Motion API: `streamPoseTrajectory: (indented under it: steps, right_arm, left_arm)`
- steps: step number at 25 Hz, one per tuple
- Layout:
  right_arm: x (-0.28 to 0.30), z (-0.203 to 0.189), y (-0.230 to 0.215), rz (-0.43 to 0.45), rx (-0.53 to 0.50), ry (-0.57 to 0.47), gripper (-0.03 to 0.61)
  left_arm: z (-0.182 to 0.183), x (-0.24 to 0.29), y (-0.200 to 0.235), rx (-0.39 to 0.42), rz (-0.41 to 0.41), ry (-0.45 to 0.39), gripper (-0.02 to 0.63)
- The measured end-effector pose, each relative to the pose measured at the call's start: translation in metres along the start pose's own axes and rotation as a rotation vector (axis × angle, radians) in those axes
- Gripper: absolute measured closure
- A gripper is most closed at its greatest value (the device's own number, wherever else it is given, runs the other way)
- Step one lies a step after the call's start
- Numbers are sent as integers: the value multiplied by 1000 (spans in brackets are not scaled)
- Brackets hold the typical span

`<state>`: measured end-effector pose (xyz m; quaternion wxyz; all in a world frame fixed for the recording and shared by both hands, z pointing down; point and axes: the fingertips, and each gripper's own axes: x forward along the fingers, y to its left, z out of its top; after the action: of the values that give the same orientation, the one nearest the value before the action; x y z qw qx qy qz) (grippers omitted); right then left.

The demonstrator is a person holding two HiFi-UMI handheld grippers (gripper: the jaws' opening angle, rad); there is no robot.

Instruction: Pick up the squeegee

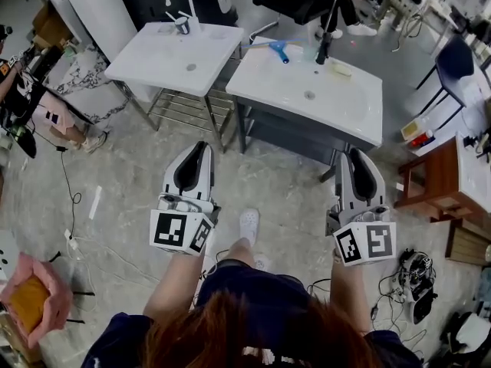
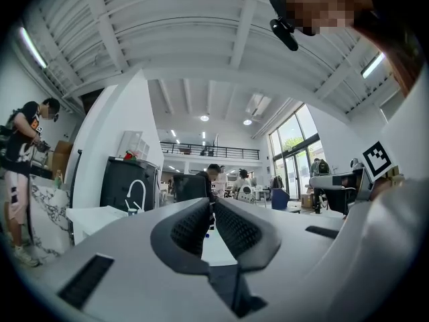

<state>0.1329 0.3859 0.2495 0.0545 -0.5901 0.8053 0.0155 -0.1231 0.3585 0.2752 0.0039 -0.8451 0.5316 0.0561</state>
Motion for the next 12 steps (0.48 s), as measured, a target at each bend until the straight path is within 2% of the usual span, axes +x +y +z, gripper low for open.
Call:
streamPoseTrajectory:
  steps: [3,5,12]
  right_arm:
    - [34,-3,-6,7,1,9,447]
    - [59,-2,-10,8,0,4,434]
    - [149,-7,-24,-13,4,21,363]
  left_arm:
    - [-3,34,13,-9,-16,6,576]
    - [-4,58,22,-18,-30,12,507]
    - [-9,136,64,-12,-86,29,451]
